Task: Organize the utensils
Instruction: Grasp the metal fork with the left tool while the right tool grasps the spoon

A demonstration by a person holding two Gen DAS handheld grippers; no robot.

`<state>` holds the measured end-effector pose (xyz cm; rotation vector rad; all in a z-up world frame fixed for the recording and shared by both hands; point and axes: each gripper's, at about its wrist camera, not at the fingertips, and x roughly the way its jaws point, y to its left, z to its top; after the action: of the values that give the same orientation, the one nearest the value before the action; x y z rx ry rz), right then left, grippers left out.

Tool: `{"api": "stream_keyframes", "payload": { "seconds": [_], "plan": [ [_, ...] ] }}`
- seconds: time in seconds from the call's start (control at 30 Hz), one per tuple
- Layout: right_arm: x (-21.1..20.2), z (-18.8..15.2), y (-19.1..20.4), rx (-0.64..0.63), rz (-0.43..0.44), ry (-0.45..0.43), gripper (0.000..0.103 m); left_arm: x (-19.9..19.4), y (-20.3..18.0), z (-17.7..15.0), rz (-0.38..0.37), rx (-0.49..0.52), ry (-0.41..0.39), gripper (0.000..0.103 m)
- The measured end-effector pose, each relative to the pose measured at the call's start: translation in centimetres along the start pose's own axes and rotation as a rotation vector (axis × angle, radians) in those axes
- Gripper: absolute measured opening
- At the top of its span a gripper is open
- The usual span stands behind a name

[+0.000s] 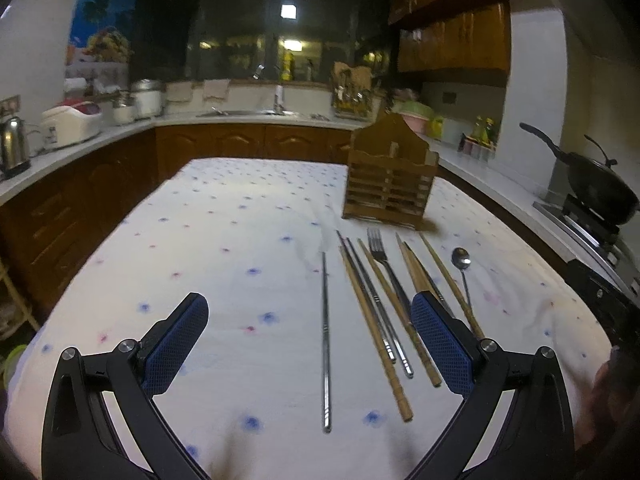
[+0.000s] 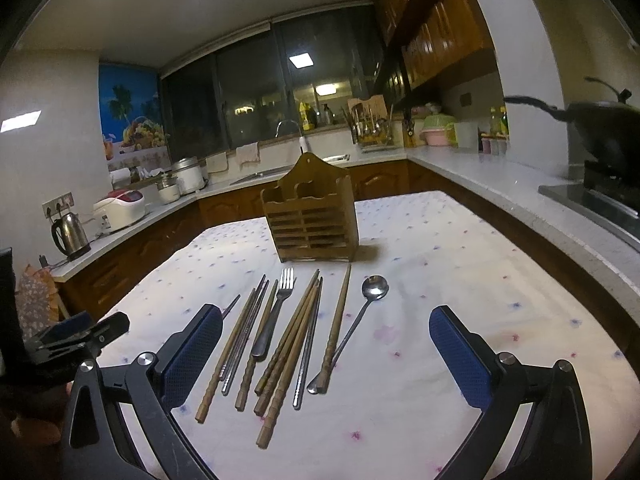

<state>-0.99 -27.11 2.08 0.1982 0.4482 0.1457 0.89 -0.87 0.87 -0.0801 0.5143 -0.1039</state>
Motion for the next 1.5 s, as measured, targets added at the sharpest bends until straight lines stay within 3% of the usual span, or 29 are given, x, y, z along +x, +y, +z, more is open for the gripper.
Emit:
{"api": "stream_keyframes", "payload": {
  "seconds": [0.3, 0.67, 0.87, 1.13, 1.23, 1.43, 1.5],
  "plan": [
    [3.1, 1.8, -2.3, 0.075, 0.032, 0.095, 0.103, 4.7, -0.7, 3.1, -0.084, 0.035, 0.087, 0.101],
    [10.0, 4.5, -5.8, 0.145, 0.059, 0.260, 0.101, 13.1, -2.4, 6.4, -0.209, 0.070, 0.259, 0.079],
    [14.8, 4.4, -7.9, 0.183, 0.074, 0.378, 0.083, 17.9, -3.9, 7.5, -0.269, 0.106, 0.334, 0.064],
    [18.6, 3.7, -9.7, 0.222, 0.079, 0.463, 0.059, 23.6, -5.8, 8.1, -0.316, 0.152, 0.421, 0.049],
    [19.7, 3.4, -10.4, 0.242, 0.089, 0.487, 0.050, 24.7, -6.4, 8.1, -0.330, 0.176, 0.445, 0.043],
    [20.7, 3.2, -10.8, 0.247, 0.107, 0.503, 0.039, 25.9, -6.9, 7.5, -0.331, 0.205, 0.480, 0.019],
    [20.9, 3.2, -10.9, 0.248, 0.111, 0.503, 0.032, 25.9, -6.9, 7.4, -0.334, 0.205, 0.477, 0.018]
  ]
}}
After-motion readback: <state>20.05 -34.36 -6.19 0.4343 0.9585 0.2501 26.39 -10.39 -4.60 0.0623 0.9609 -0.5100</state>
